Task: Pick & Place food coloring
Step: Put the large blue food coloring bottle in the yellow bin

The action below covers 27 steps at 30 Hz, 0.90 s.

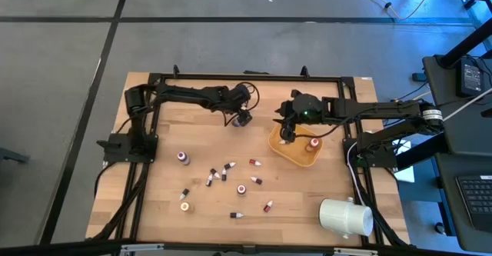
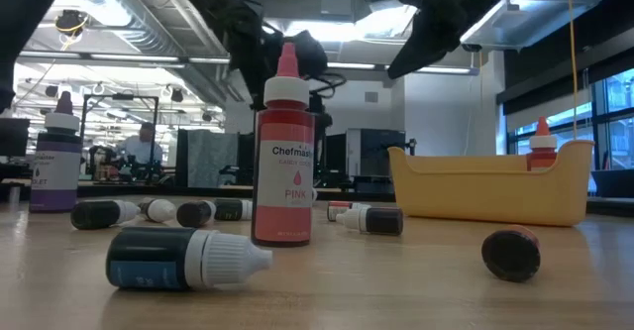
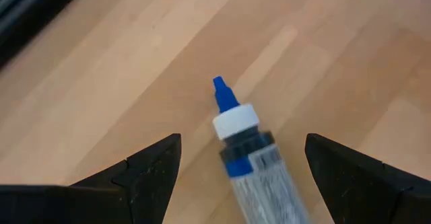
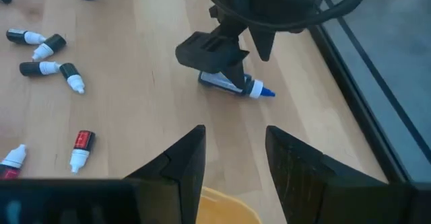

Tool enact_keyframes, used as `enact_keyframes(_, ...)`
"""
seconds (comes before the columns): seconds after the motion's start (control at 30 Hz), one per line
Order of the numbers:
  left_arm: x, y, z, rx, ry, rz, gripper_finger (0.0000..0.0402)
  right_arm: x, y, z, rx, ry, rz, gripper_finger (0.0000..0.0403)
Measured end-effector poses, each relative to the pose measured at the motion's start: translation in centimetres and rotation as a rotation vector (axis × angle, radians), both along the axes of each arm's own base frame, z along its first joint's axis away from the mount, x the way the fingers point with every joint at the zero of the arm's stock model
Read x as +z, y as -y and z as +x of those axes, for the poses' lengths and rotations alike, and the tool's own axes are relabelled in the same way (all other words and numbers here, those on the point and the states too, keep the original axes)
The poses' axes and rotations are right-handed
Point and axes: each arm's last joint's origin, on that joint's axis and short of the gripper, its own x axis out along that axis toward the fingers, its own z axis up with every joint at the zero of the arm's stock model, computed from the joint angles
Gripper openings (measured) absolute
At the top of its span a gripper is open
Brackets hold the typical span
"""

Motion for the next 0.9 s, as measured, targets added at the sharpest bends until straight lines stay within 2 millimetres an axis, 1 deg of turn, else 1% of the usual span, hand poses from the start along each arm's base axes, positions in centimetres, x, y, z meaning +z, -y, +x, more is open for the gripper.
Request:
enact_keyframes(0.13, -1.3, 0.0, 0.0, 0.048, -0.039, -0.049, 0.031, -0.1, -0.1, -0.1, 0.006, -0.009, 0.019, 0.0157)
enact_keyframes(0.3, -1.9, 0.1, -0.4, 0.056, -0.091, -0.073, 0.0308, -0.2, -0.1, -0.1, 0.024, -0.023, 0.026, 0.0157)
enact_keyframes(0.4, -1.9, 0.2, -0.3, 0.054, -0.089, -0.076, 0.0298, -0.2, -0.1, -0.1, 0.027, -0.025, 0.015, 0.0157)
enact_keyframes(0.6, -2.2, 0.5, -0.4, 0.032, -0.089, -0.115, 0.0255, -0.2, -0.1, -0.2, 0.026, -0.032, 0.015, 0.0157)
enact_keyframes(0.77, -3.0, 1.2, -1.0, 0.007, -0.123, -0.151, 0.0209, -0.3, -0.1, -0.2, 0.014, -0.032, 0.027, 0.0157)
enact_keyframes(0.9, -3.2, 1.7, -1.0, -0.007, -0.136, -0.143, 0.0167, -0.3, -0.1, -0.2, 0.016, -0.032, 0.027, 0.0157)
